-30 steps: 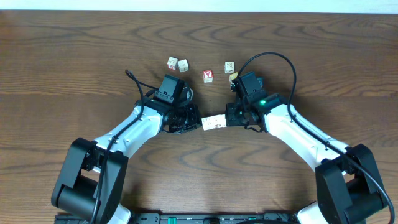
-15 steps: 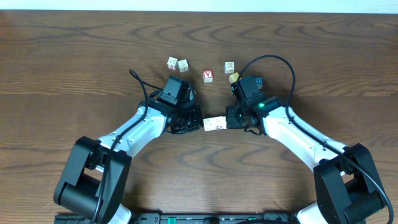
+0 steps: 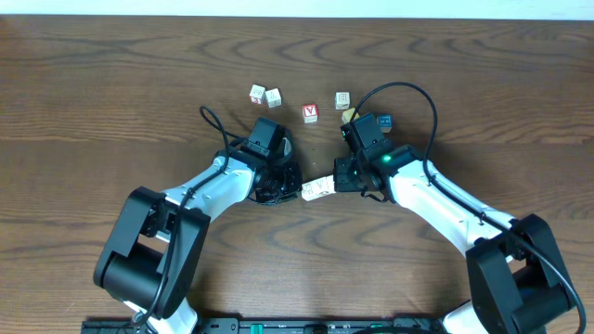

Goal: Lift 3 blocks

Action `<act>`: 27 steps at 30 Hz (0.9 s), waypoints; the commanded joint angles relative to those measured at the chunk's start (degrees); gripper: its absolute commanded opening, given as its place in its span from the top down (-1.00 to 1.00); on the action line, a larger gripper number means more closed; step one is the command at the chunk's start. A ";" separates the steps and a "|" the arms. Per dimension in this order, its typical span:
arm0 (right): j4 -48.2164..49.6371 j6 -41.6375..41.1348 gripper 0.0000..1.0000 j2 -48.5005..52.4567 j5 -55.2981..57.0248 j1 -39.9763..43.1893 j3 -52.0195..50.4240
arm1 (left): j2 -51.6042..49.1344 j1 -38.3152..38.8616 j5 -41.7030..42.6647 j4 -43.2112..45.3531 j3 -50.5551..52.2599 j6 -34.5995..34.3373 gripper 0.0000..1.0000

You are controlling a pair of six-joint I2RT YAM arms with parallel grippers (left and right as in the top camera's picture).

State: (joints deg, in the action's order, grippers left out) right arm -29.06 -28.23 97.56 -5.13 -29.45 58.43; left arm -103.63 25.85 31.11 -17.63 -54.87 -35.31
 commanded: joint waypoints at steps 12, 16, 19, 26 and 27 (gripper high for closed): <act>3.06 -1.99 0.97 4.96 -14.95 -5.38 0.68 | 0.42 3.02 8.83 2.75 -2.58 0.07 0.85; 1.97 -2.01 0.97 5.03 -13.62 -5.38 0.68 | 0.42 3.02 8.70 2.75 -2.58 0.04 0.86; 0.61 -1.99 0.97 5.11 -12.13 -5.60 0.68 | 0.42 3.02 8.41 2.75 -2.58 0.04 0.86; -0.66 -2.62 0.97 5.11 -10.01 -7.02 0.68 | 0.42 3.02 6.75 2.75 -2.58 0.04 0.85; -0.66 -2.62 0.97 5.11 -9.64 -7.10 0.68 | 0.42 3.02 6.78 2.75 -2.58 0.04 0.85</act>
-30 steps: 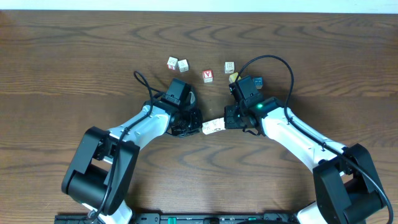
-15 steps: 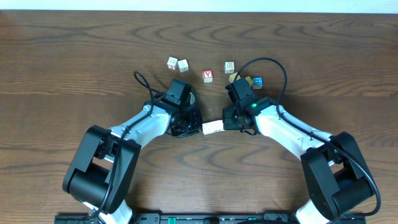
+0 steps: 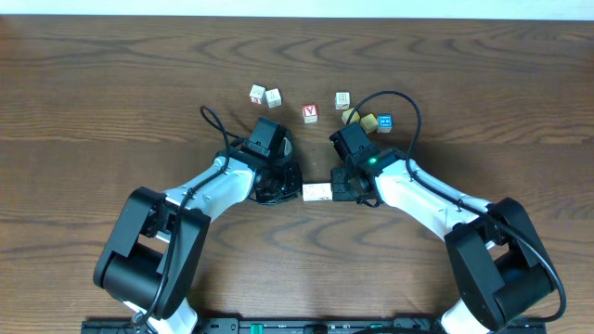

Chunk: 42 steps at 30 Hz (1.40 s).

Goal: Lift 3 blocks

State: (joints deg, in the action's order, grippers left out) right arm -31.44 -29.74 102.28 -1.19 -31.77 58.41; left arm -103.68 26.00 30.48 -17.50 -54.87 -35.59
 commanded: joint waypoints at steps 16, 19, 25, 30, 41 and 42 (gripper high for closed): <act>0.46 -1.09 0.97 0.39 -9.22 -4.42 0.72 | 0.48 2.84 2.03 0.24 -2.60 0.42 0.86; -0.39 -1.05 0.98 0.39 -9.14 -3.67 0.72 | 0.50 2.84 0.70 0.09 -2.60 0.59 0.86; -1.88 -0.59 0.97 0.39 -8.07 -1.77 0.72 | 0.50 2.84 -3.23 -1.77 -2.75 1.05 0.86; -2.08 -0.39 0.97 0.39 -7.98 -1.53 0.72 | 0.50 2.80 -5.11 -2.82 -2.78 1.46 0.86; -4.17 -0.33 0.97 0.37 -6.34 0.26 1.01 | 5.35 2.80 -13.53 -6.32 -2.93 2.51 0.86; -4.50 -0.09 0.97 0.37 -6.34 0.74 1.14 | 5.86 2.80 -13.99 -6.62 -2.93 2.56 0.86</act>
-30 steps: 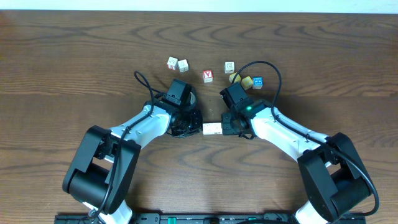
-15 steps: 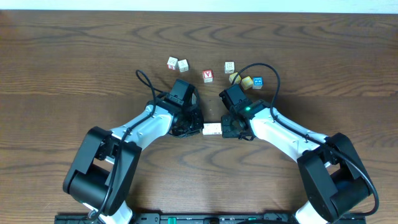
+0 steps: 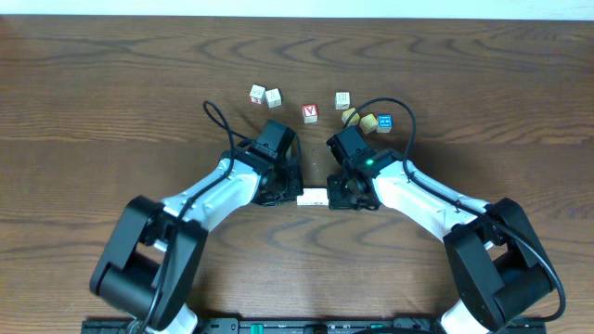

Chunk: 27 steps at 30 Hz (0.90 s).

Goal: Lift 3 blocks

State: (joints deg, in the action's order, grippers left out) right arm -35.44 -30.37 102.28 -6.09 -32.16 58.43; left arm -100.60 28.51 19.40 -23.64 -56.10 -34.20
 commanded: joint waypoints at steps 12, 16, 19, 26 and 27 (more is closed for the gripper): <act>-11.32 2.49 0.98 0.15 3.08 5.55 6.99 | 7.13 -1.18 -9.01 -7.23 -3.54 1.77 0.85; -19.21 3.78 0.97 -2.10 3.04 7.43 12.41 | 12.26 -4.63 -9.01 -13.70 -5.90 3.74 0.72; -24.81 4.92 0.81 -6.84 3.06 7.96 15.47 | 18.40 -8.24 -8.98 -17.70 -6.38 3.74 -0.02; -37.31 6.19 -0.99 -23.69 3.02 5.64 15.69 | 33.07 -17.42 -9.09 -27.19 -6.38 3.76 -0.50; -38.88 6.19 -0.99 -26.25 3.02 4.90 15.69 | 34.67 -18.43 -9.73 -28.41 -6.38 3.72 -0.50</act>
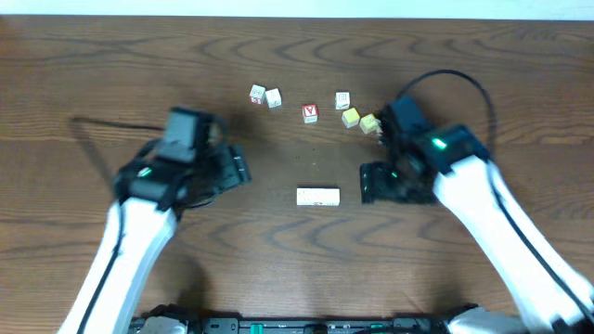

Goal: Lift 3 blocks

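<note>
A short row of pale blocks [317, 196] lies flat on the table, midway between the arms and touched by neither. My left gripper [238, 167] is blurred and stands well to the row's left. My right gripper [365, 183] stands a short way to its right, pointing at it. In this overhead view neither pair of fingers shows clearly enough to tell open from shut. Nothing is between either pair.
Loose blocks lie behind the row: two white ones [264, 96] at the back left, a red-lettered one [310, 113], a white one [342, 100] and two yellowish ones [358, 120] against the right arm. The right arm's cable loops over the back right.
Both grippers were against the ends of the block row; now both are drawn back, the left far to the left, the right a little to the right. The row lies alone on the table.
First the row hung tilted at the right gripper's tip, a gap away from the left gripper. It then sat level between the two grippers, then with both close against its ends. Now both arms have pulled apart and it rests on the table.
</note>
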Action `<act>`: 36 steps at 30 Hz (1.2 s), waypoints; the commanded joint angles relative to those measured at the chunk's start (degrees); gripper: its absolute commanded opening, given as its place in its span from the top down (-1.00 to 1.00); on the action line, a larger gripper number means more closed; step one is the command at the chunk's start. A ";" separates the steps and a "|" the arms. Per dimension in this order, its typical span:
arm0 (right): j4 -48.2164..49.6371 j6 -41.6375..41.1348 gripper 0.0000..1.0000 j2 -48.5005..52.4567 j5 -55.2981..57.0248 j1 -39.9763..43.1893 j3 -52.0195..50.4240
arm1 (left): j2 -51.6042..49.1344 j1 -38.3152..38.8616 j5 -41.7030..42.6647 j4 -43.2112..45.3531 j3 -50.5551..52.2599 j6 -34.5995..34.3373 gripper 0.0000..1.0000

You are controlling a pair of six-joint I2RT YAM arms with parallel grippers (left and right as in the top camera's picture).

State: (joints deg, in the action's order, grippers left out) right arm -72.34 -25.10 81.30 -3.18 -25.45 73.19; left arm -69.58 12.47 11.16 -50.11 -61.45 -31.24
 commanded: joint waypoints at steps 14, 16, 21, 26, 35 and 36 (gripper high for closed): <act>-9.77 -2.71 -0.99 -32.92 0.13 -9.79 0.81 | 9.55 -4.70 -4.59 -7.10 -1.01 0.76 -0.50; -9.77 -2.71 -0.98 -34.75 0.13 -9.79 0.81 | 9.46 -4.70 -4.59 -7.10 -1.01 0.76 -0.51; -9.77 -2.71 -0.98 -37.46 0.13 -9.79 0.83 | 9.46 -4.70 -4.59 -7.10 -1.01 0.76 -0.51; -9.77 -2.67 -0.99 -37.44 0.13 -9.79 0.81 | 9.46 -4.68 -4.59 -7.10 -1.01 0.76 -0.51; -7.87 9.33 -0.99 -38.71 1.84 -4.94 0.09 | 9.46 -4.70 -4.59 -7.10 -1.01 0.76 -0.51; -4.72 13.07 -0.99 -39.45 1.81 -3.04 -0.81 | 9.46 -4.70 -4.59 -7.10 -1.01 0.76 -0.51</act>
State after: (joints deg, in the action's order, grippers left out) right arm -80.18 -20.14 43.31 -2.66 -31.62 73.19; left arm -59.90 8.01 7.31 -56.99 -61.56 -31.22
